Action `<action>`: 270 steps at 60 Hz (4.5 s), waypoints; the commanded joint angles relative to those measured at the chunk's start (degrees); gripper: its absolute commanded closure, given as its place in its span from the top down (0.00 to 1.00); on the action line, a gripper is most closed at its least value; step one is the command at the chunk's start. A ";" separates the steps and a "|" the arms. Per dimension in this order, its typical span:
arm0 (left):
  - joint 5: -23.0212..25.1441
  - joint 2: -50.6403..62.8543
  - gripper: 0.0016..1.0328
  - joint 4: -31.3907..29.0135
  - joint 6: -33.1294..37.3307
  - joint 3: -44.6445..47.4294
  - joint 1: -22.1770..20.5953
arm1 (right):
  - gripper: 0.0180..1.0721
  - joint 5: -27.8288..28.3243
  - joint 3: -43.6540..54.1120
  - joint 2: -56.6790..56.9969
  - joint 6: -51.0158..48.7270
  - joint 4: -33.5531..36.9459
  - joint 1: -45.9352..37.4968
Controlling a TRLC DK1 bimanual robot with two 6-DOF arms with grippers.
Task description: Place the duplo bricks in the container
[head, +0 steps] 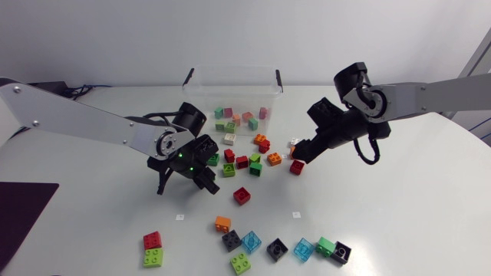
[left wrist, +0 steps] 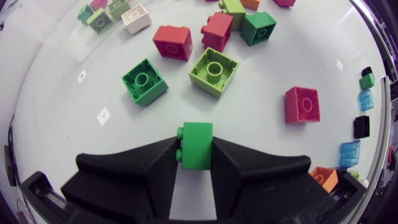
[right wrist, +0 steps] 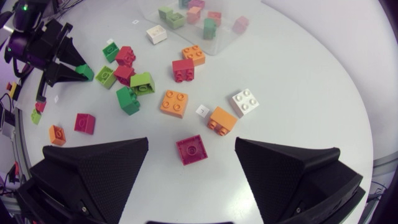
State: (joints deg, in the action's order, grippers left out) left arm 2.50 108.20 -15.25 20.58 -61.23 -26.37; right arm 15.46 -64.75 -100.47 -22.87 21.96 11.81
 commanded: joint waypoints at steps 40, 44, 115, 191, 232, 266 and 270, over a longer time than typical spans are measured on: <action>4.44 -15.39 0.25 -6.64 3.59 -2.75 3.43 | 0.66 -0.61 -0.11 -13.27 -9.03 -5.87 2.07; 4.70 -15.83 0.25 -6.64 3.59 -3.72 3.61 | 0.56 -0.79 -0.29 -13.44 -9.03 -6.13 2.07; 8.84 5.70 0.25 5.05 -3.18 -35.36 9.58 | 0.26 -1.05 -10.66 2.56 4.24 1.42 7.17; 21.84 -16.62 0.95 8.92 11.50 -7.94 16.79 | 0.26 -3.69 -51.53 -23.64 15.05 7.93 9.54; 24.66 -13.28 0.95 6.19 22.14 0.24 16.09 | 0.96 -5.97 -65.33 -30.67 16.37 13.99 9.81; 25.01 -0.71 0.95 3.91 36.90 -2.66 12.75 | 0.96 -4.57 -33.95 -6.23 12.94 8.63 8.84; 25.10 1.22 0.95 1.80 39.89 -4.60 12.84 | 0.96 -4.13 -29.38 -3.25 12.06 7.40 8.49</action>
State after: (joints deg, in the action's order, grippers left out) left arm 26.79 106.39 -11.79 55.40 -63.40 -13.47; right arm 10.83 -99.07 -107.33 -9.28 30.74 20.99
